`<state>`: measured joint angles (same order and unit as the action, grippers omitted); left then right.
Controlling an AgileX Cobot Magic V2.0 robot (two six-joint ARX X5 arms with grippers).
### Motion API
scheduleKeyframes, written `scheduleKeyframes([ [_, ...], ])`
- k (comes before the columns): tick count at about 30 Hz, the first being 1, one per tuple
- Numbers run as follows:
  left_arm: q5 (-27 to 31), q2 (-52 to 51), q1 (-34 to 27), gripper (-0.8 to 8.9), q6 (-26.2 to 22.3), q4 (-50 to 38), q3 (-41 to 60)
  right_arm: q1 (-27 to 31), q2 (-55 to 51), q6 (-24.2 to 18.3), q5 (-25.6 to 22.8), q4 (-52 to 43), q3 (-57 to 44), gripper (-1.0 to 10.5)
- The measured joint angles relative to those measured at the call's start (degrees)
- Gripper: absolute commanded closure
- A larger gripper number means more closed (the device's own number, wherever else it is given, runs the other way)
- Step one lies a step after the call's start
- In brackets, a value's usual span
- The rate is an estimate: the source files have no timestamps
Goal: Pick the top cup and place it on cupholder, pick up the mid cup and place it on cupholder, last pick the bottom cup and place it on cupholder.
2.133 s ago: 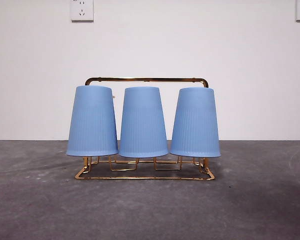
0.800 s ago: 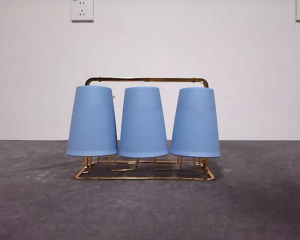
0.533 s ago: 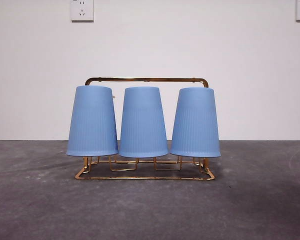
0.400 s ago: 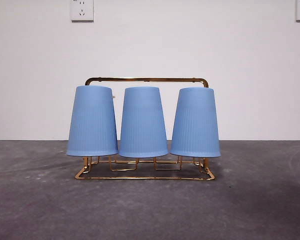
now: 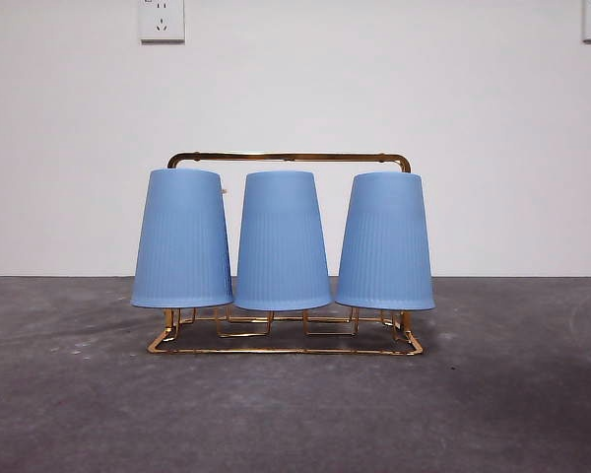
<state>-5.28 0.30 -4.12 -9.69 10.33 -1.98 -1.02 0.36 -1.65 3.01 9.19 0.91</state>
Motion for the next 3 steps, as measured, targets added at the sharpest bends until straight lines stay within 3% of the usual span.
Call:
scheduleKeyframes([
  [3,0.0,0.0,0.0,8.04,-0.02,-0.02,0.02,0.0,0.0,0.0,0.0,0.0,0.0,9.4],
])
